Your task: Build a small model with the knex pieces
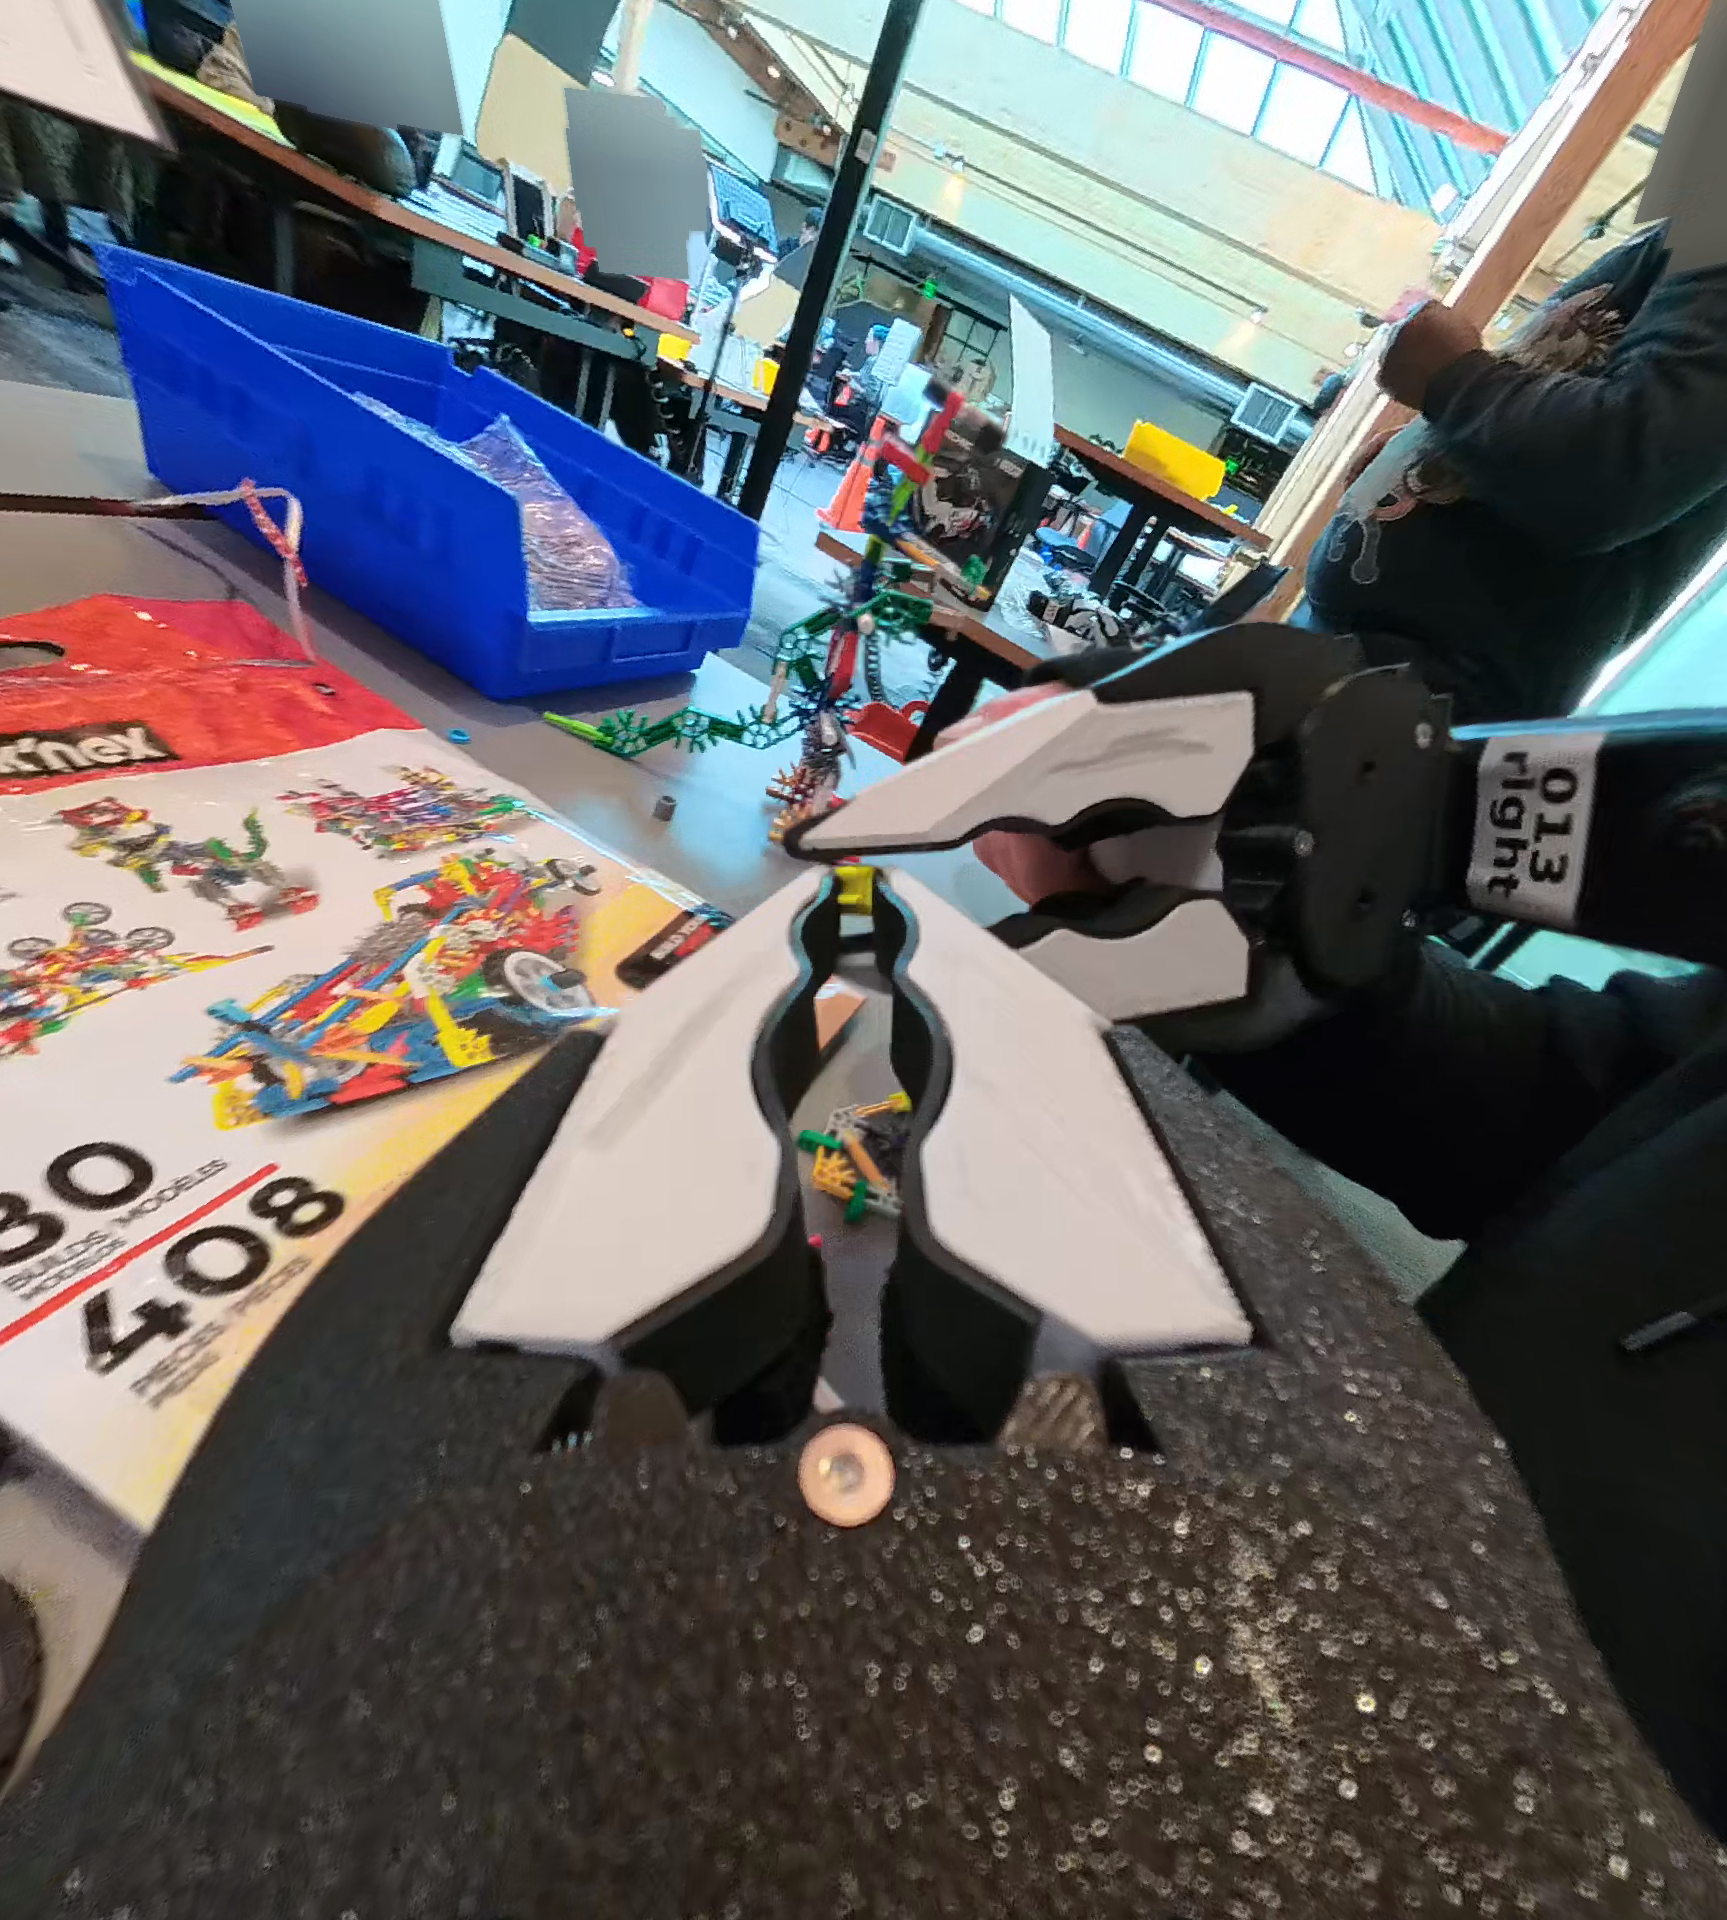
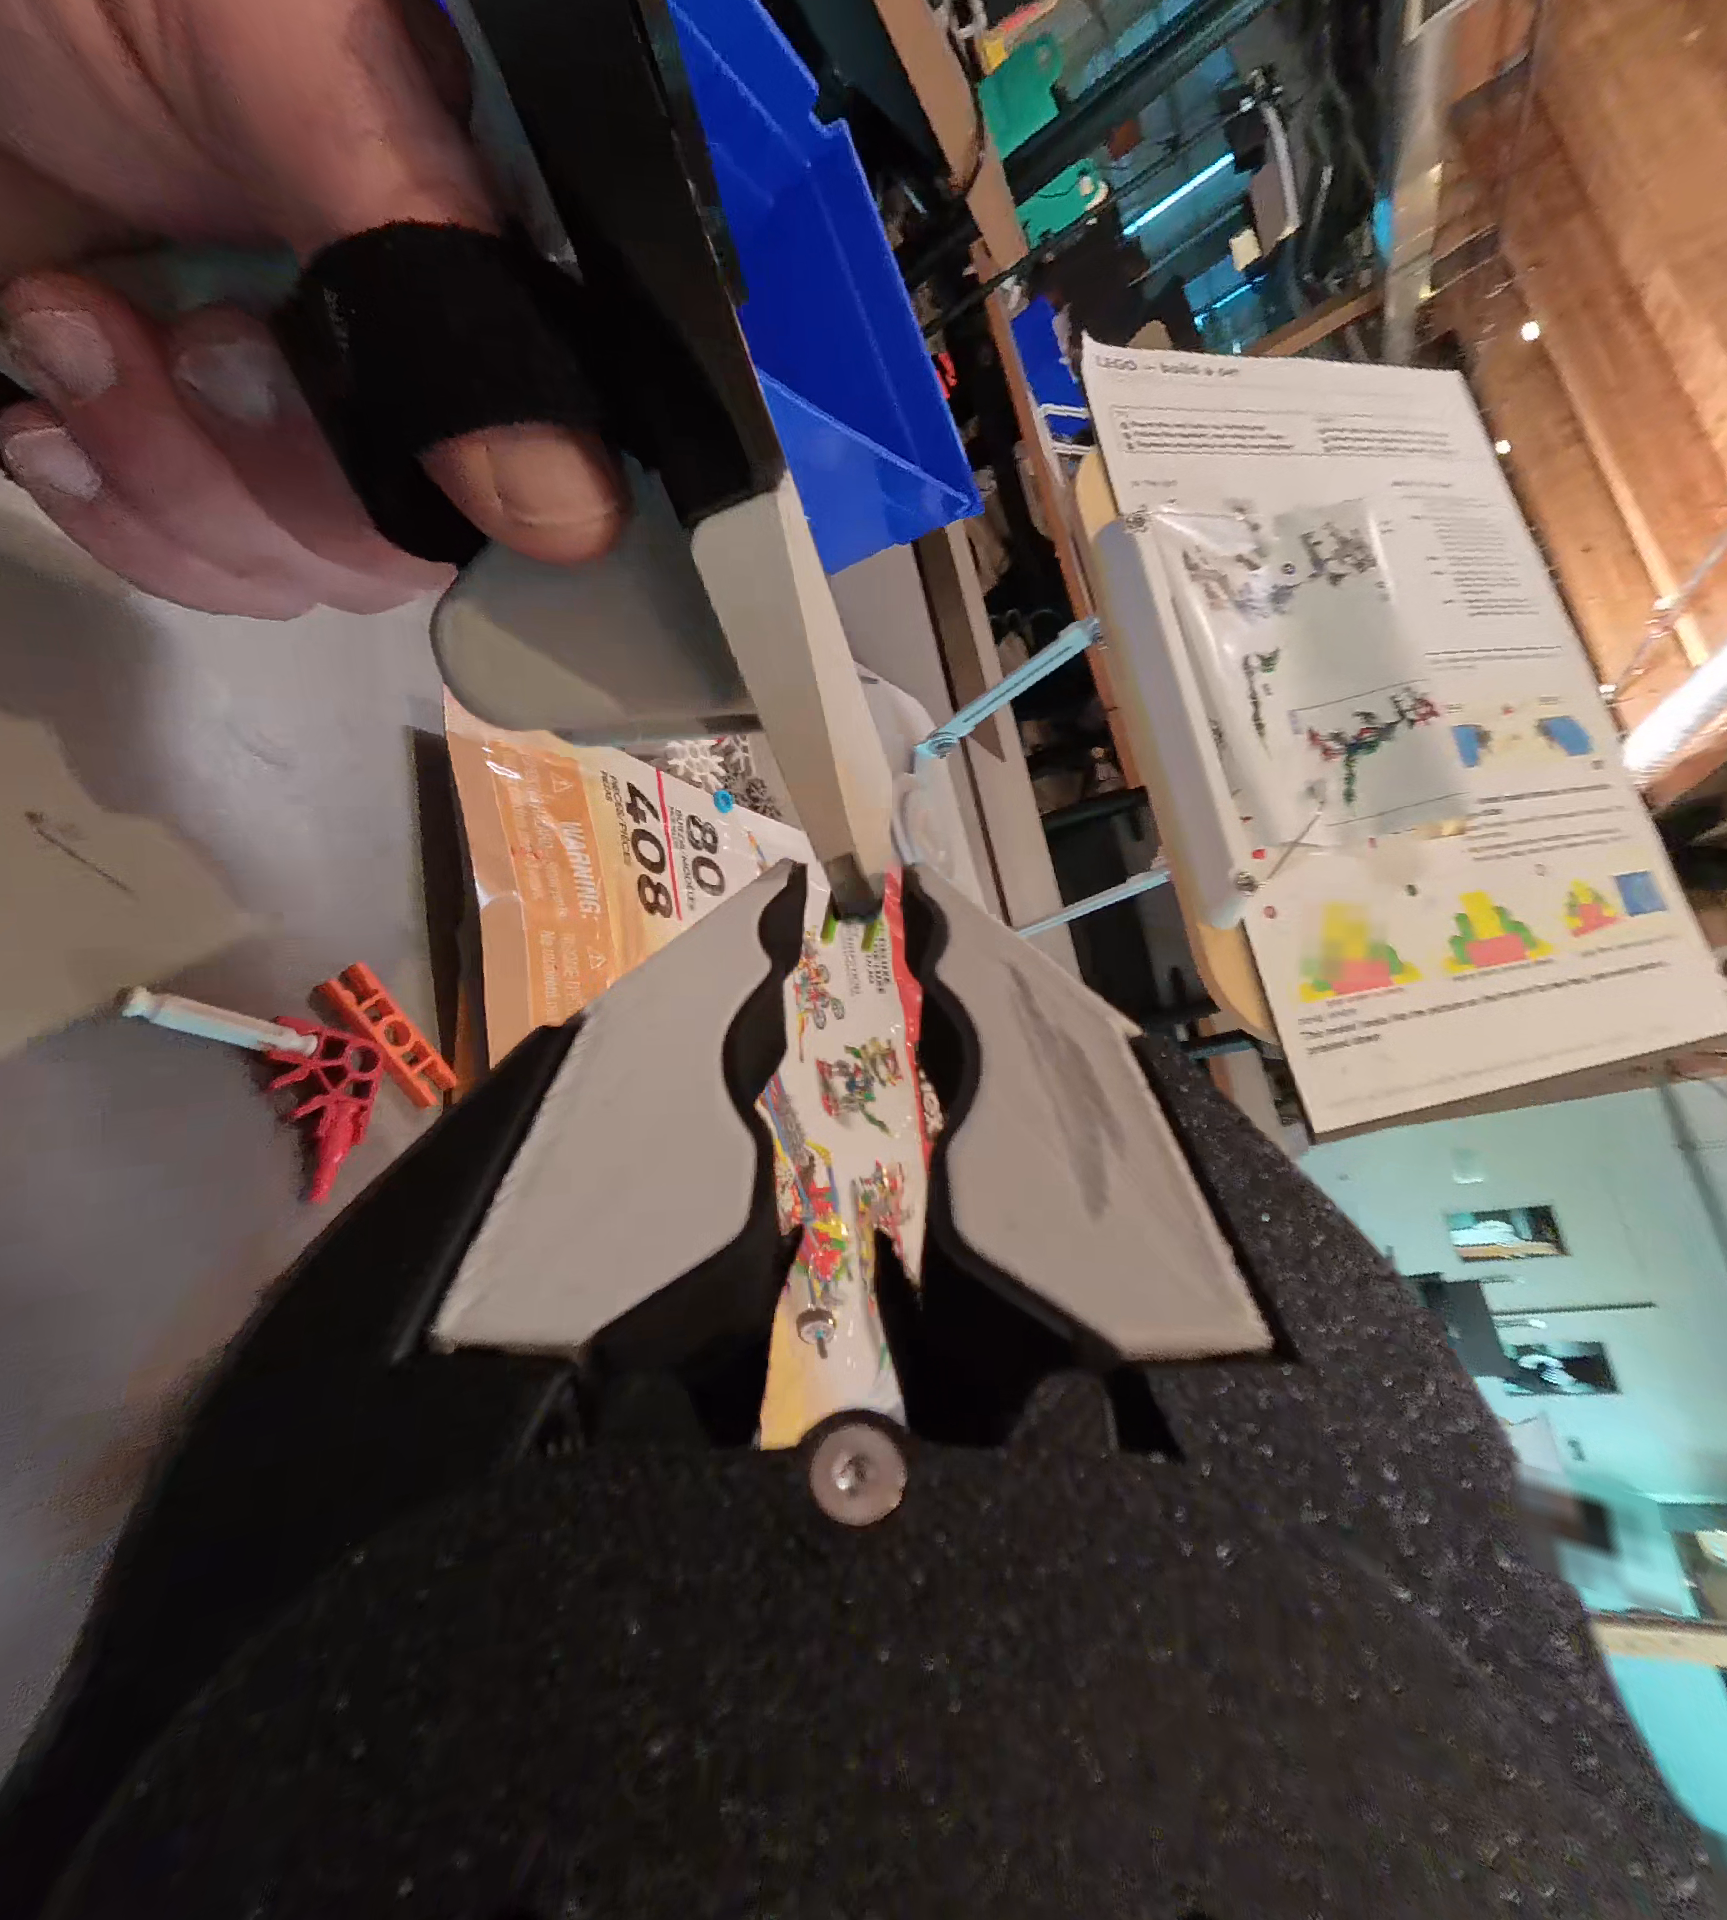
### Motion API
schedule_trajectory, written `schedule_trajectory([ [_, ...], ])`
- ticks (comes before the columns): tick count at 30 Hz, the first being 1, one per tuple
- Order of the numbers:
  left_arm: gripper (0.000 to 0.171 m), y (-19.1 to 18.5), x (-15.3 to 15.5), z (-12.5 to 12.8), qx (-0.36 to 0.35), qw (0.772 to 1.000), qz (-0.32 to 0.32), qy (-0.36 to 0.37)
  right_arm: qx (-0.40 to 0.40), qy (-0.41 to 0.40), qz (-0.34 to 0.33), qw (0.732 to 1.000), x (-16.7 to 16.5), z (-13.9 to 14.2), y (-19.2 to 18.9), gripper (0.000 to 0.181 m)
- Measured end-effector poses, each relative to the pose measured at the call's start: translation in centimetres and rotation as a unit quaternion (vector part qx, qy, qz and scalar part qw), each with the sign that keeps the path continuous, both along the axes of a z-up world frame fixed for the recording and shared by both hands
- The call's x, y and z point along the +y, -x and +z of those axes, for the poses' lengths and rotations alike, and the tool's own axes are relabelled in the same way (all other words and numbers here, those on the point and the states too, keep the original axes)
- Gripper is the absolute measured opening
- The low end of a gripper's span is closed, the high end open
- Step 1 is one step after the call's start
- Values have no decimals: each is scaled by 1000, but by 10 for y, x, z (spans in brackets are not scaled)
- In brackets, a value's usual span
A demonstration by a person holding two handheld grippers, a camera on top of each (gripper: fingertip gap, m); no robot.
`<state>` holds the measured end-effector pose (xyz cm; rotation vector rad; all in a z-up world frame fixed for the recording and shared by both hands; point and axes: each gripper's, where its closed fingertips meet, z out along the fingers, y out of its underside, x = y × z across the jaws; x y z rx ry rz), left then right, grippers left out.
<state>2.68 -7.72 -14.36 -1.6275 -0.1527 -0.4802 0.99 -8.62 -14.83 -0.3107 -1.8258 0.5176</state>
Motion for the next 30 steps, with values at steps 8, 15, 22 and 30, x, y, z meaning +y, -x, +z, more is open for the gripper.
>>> schedule_trajectory([
  [8, 2, -25, 13, 1, -36, 998, -49, -1, -2, -7, -25, 1000, 12, 1, -20, 8],
  [15, 3, -42, 25, 6, -30, 996, -79, -5, -8, 24, -51, 998, 26, 6, -35, 7],
  [22, 3, -57, 40, 14, -30, 993, -112, -12, 7, 47, -93, 994, 43, 15, -51, 8],
  [30, 3, -83, 57, 21, -56, 987, -151, -22, 20, 25, -129, 991, 62, 19, -77, 8],
])
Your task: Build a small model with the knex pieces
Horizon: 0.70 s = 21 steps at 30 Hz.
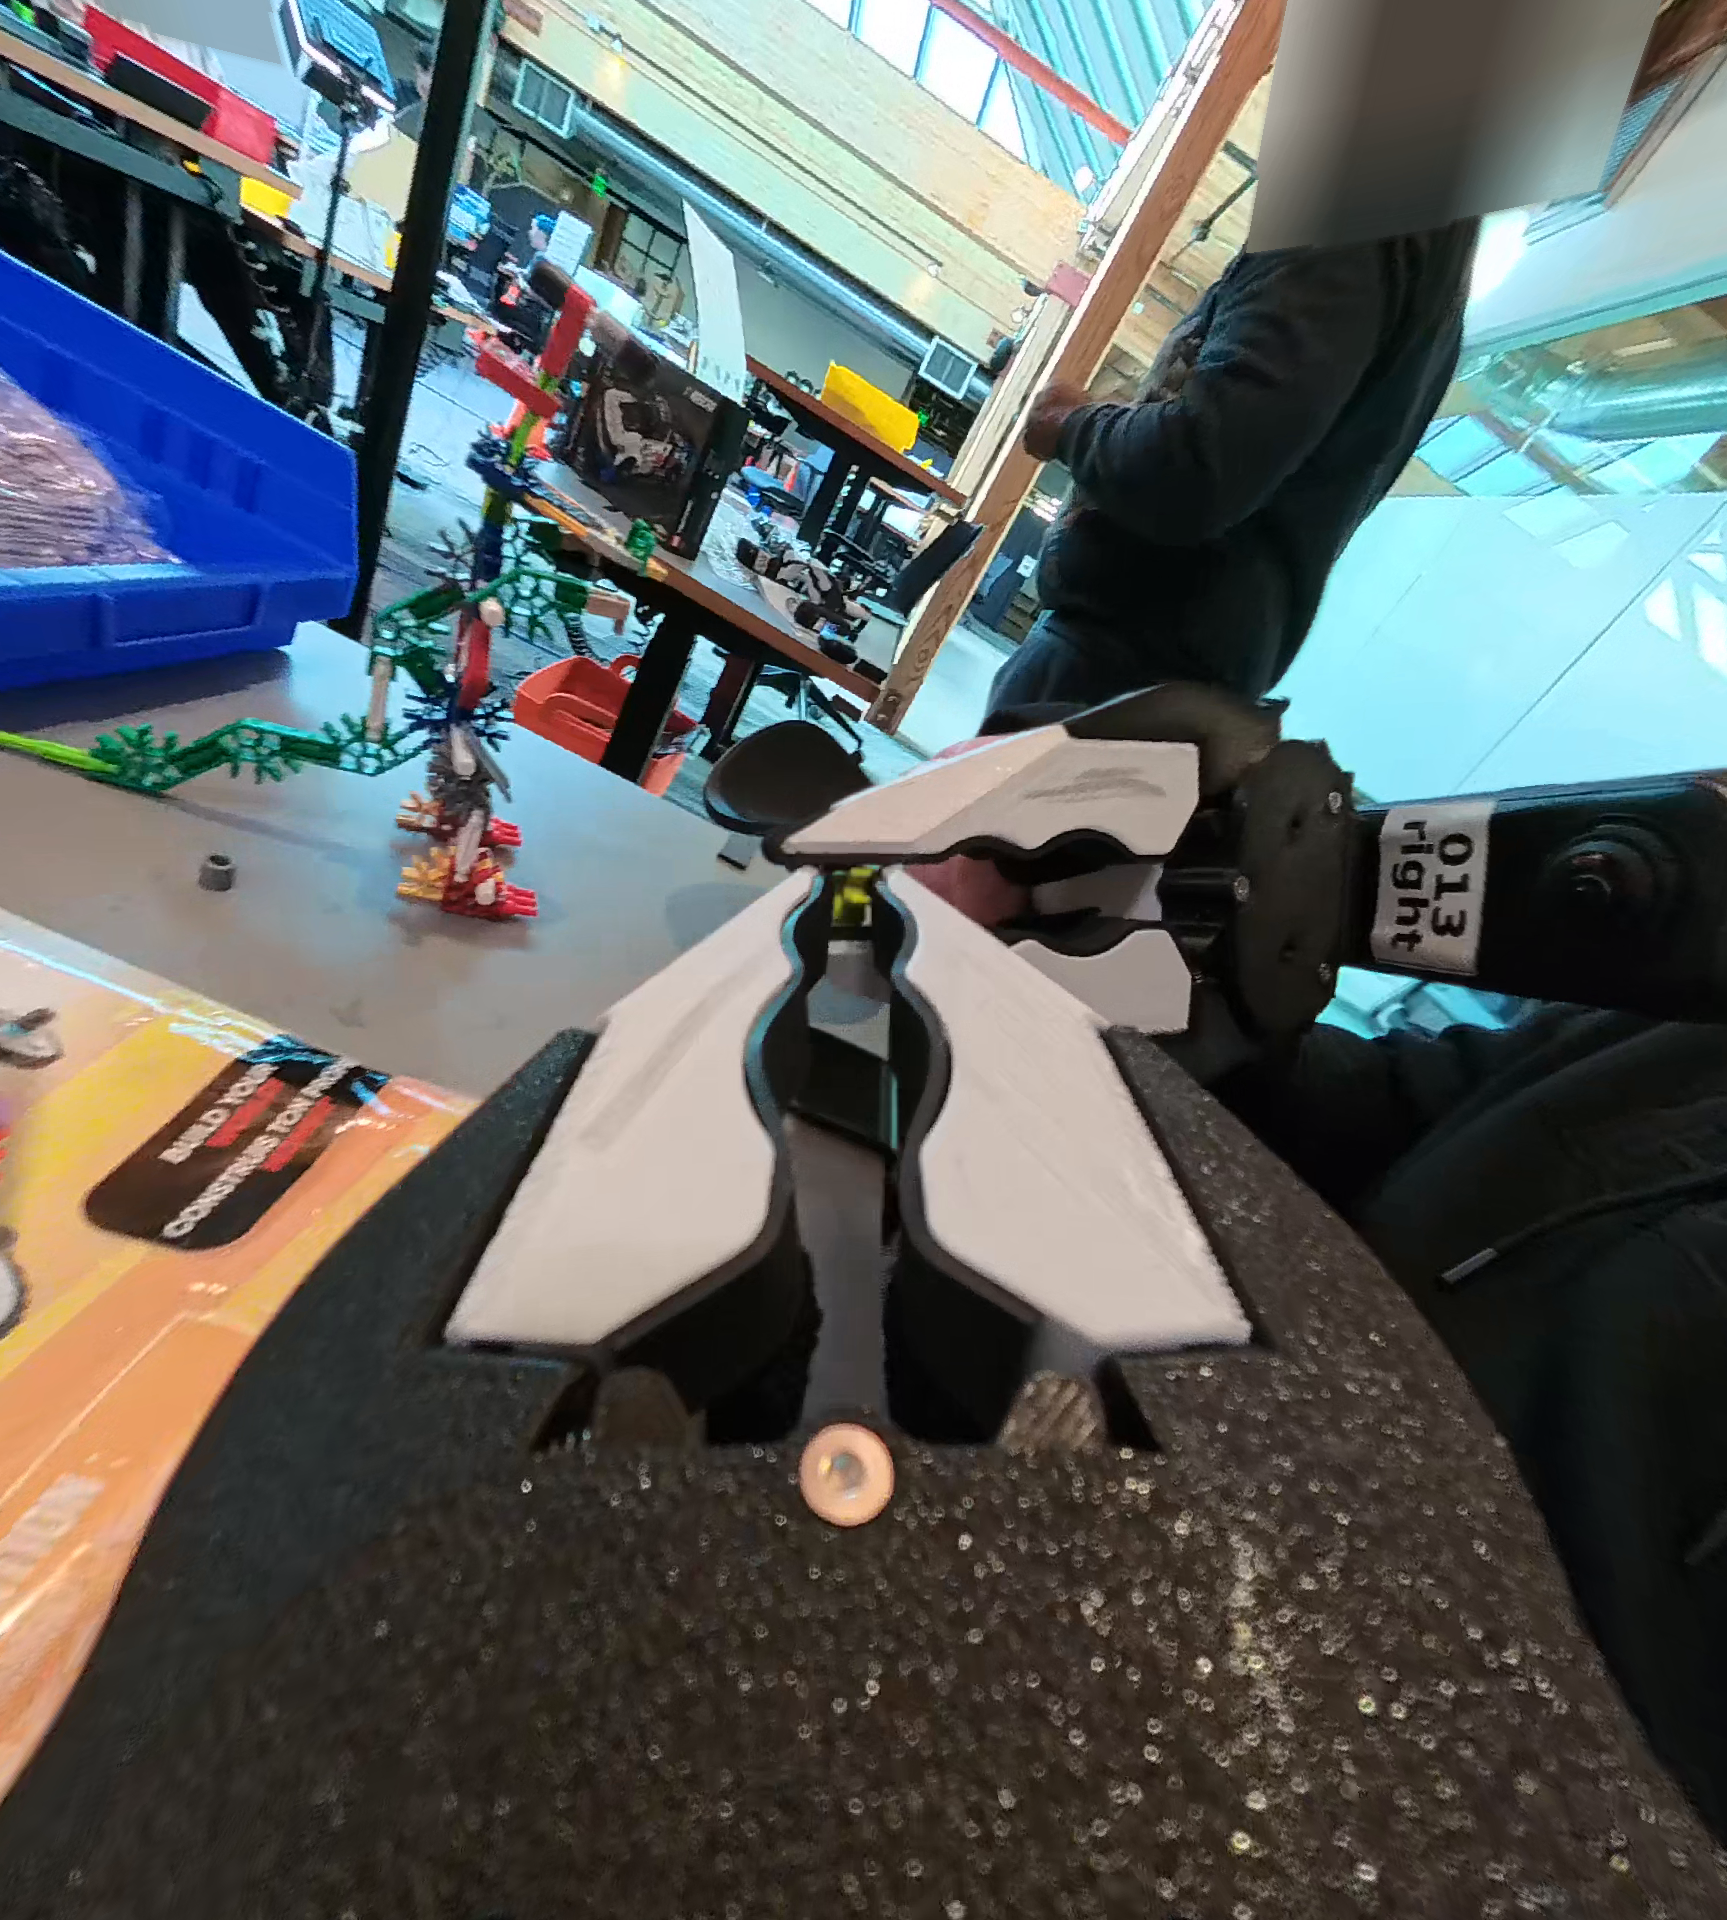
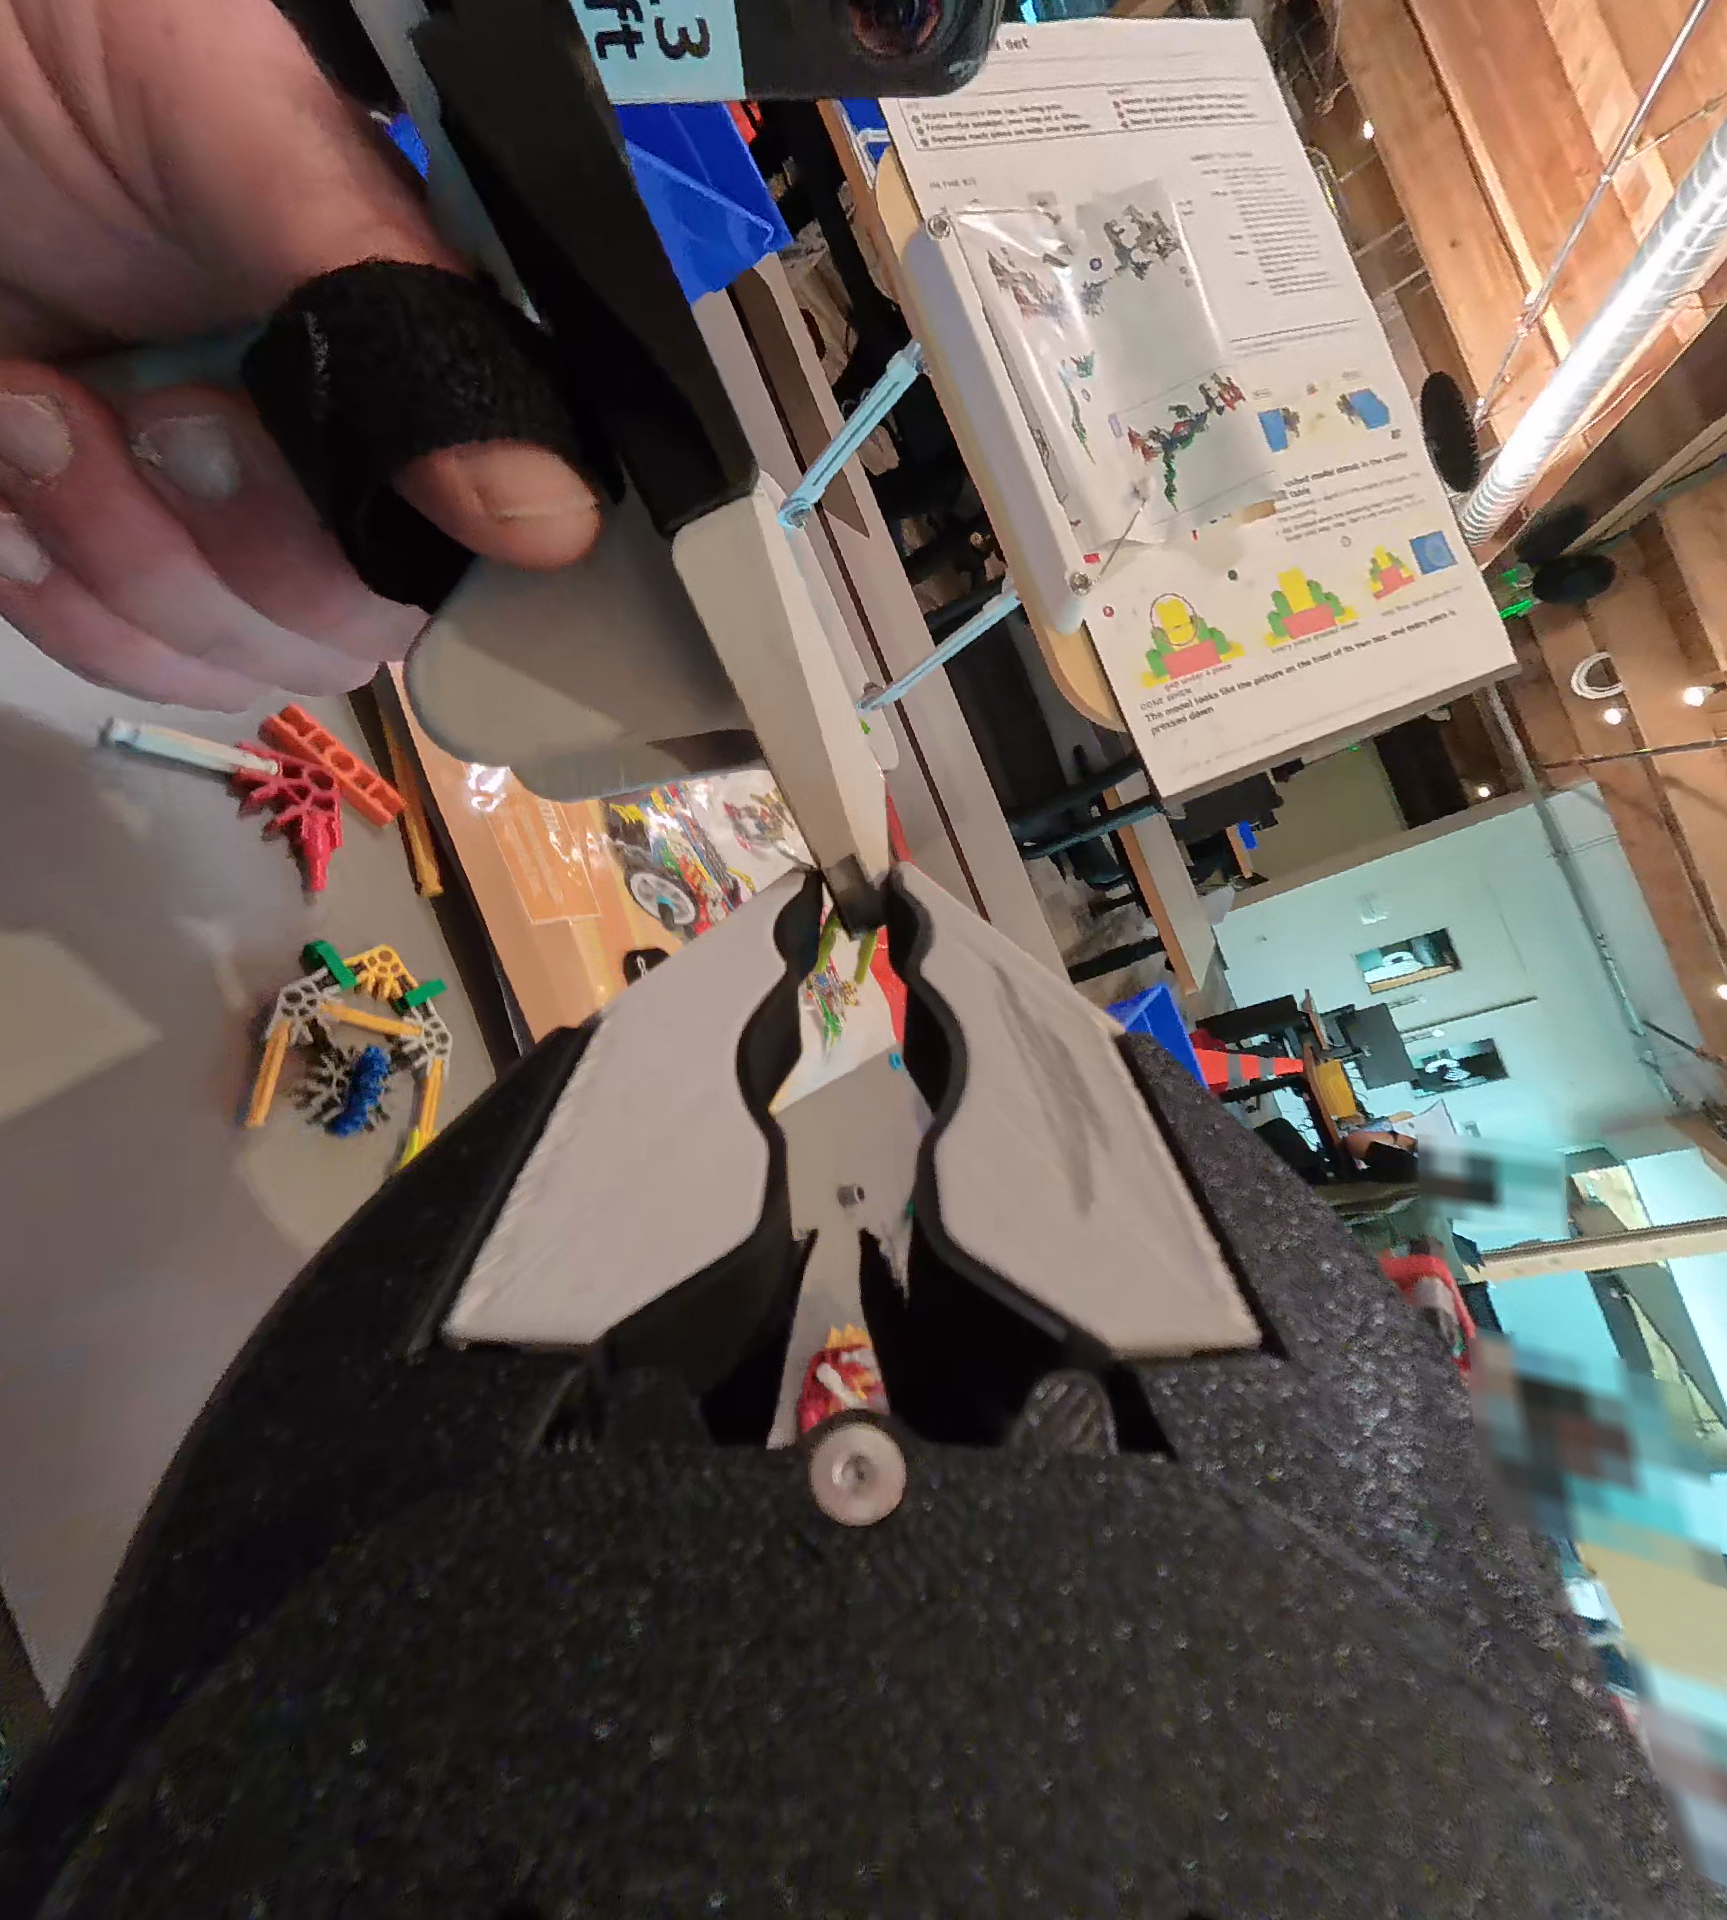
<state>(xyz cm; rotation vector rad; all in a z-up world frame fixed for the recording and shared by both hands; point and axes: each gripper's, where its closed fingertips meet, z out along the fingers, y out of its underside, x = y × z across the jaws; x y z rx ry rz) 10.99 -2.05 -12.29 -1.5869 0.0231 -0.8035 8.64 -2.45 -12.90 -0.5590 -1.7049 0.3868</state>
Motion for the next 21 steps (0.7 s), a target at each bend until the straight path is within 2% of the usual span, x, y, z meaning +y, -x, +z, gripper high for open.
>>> schedule_trajectory([
  [5, 3, -11, 9, -1, -8, 1000, -18, 6, 5, -6, -18, 1000, 11, -2, -8, 9],
  [12, 4, -3, 19, -11, 0, 999, 9, 35, 9, 35, -12, 999, 17, -13, 1, 9],
  [16, 3, 6, 14, -19, -13, 998, -6, 54, -12, 108, 41, 993, 9, -22, 8, 8],
  [21, 4, 12, 7, -25, -14, 997, -35, 70, -27, 147, 81, 985, 4, -26, 15, 8],
])
